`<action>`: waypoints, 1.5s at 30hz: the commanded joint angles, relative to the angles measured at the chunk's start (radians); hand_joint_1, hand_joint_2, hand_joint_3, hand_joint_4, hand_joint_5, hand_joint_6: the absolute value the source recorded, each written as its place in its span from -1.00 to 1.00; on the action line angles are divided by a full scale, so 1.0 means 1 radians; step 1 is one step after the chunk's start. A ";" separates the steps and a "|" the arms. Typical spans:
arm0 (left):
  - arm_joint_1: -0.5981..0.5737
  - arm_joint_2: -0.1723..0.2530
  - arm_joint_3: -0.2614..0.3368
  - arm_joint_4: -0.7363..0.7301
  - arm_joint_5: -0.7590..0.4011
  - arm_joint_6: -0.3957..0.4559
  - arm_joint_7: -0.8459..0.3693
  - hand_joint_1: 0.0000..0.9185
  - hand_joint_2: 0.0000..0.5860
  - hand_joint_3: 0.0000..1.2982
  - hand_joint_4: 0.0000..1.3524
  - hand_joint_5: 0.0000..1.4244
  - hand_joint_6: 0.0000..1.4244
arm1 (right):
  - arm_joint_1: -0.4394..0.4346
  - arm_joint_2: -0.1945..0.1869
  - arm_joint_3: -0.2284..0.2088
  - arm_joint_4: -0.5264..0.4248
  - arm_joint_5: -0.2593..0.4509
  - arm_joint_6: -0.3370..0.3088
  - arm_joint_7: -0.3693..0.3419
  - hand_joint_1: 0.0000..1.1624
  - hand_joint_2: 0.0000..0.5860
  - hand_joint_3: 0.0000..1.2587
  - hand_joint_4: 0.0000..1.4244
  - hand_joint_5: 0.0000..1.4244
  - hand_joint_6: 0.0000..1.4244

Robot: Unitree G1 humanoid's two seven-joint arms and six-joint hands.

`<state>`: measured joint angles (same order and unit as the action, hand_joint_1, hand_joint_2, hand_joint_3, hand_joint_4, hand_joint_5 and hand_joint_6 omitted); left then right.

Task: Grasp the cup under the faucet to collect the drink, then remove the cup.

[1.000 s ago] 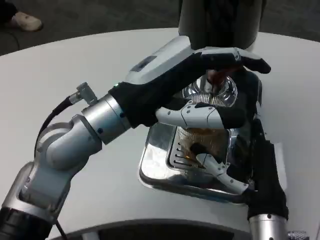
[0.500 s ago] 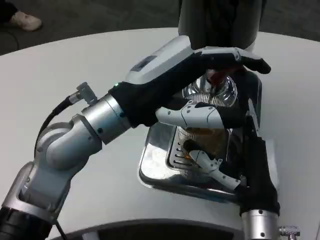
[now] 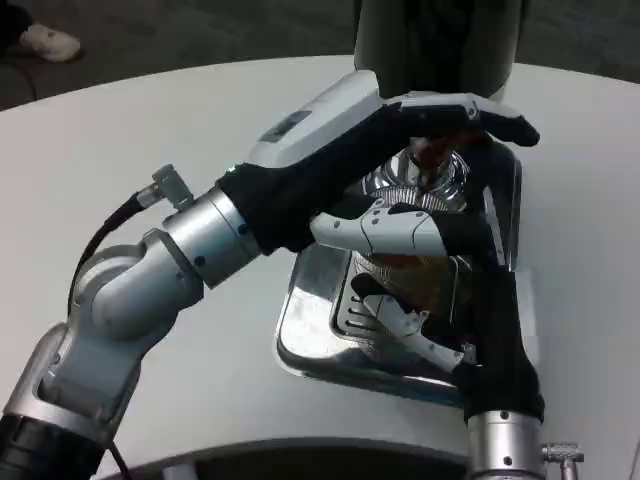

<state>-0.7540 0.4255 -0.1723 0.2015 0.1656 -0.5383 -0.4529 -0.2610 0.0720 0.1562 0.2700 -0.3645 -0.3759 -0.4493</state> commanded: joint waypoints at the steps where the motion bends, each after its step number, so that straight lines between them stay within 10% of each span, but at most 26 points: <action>1: 0.020 0.017 -0.020 0.029 0.033 0.013 -0.023 -1.00 -0.76 -0.43 -0.58 -0.55 -0.77 | -0.013 0.026 0.009 0.017 -0.007 -0.009 -0.016 0.54 -0.47 -0.95 -0.95 -0.95 -0.85; 45: 0.005 0.025 -0.014 0.080 0.035 -0.012 -0.015 -1.00 -0.76 -0.42 -0.56 -0.54 -0.78 | -0.097 0.046 0.023 0.134 -0.011 -0.008 -0.080 0.59 -0.42 -0.79 -0.74 -0.70 -0.74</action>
<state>-0.7752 0.4275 -0.1719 0.2544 0.1652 -0.5725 -0.4464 -0.3548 0.0948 0.1755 0.3930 -0.3665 -0.3759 -0.5150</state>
